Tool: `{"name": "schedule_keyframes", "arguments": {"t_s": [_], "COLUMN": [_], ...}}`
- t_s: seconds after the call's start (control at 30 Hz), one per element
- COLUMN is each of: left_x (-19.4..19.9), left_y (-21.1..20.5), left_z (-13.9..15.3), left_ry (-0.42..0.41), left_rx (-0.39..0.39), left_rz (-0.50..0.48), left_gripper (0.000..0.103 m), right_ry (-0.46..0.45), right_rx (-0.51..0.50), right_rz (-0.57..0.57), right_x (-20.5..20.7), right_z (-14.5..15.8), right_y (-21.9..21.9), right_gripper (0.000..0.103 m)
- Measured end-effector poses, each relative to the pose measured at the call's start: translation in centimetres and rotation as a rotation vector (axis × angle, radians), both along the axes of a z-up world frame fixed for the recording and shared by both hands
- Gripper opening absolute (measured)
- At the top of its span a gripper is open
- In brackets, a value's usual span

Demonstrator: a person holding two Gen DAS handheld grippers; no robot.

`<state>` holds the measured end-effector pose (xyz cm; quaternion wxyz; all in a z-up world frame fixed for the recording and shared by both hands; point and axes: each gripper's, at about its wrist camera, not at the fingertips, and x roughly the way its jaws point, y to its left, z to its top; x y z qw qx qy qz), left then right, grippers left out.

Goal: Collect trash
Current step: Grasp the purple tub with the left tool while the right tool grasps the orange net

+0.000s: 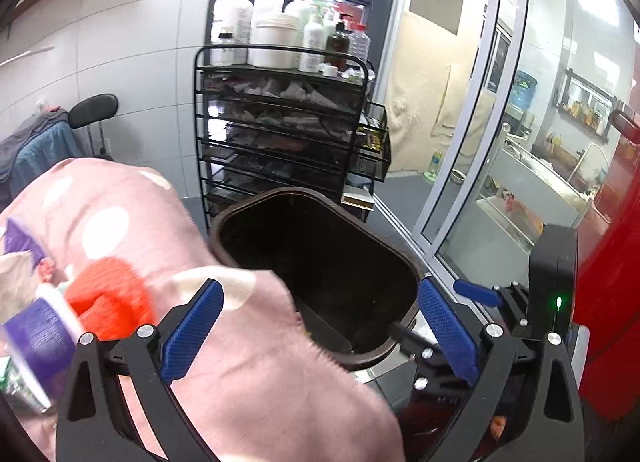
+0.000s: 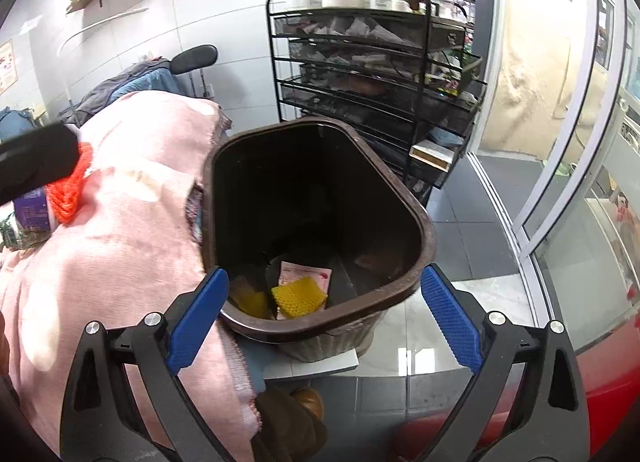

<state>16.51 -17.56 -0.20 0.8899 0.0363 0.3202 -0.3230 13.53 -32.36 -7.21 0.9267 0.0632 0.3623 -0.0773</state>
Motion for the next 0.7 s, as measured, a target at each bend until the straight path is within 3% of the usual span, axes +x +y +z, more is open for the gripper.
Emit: {"name": "schedule_keyframes", "arguments": {"t_s": [0.33, 0.7], "left_x": [-2.0, -2.8], "left_y": [7.9, 15.8], "left_z": [0.1, -0.5], "left_ry": [-0.022, -0.033], "left_rx": [-0.038, 0.032], "left_rz": [0.162, 0.281], "left_gripper": [0.097, 0.097], "right_ry": [-0.049, -0.059], "right_rx": [0.046, 0.112], "right_rz": [0.099, 0.271], "right_x": [0.3, 1.9], "right_z": [1.7, 2.8], "right_y": [3.2, 8.8], "right_gripper": [0.095, 0.095]}}
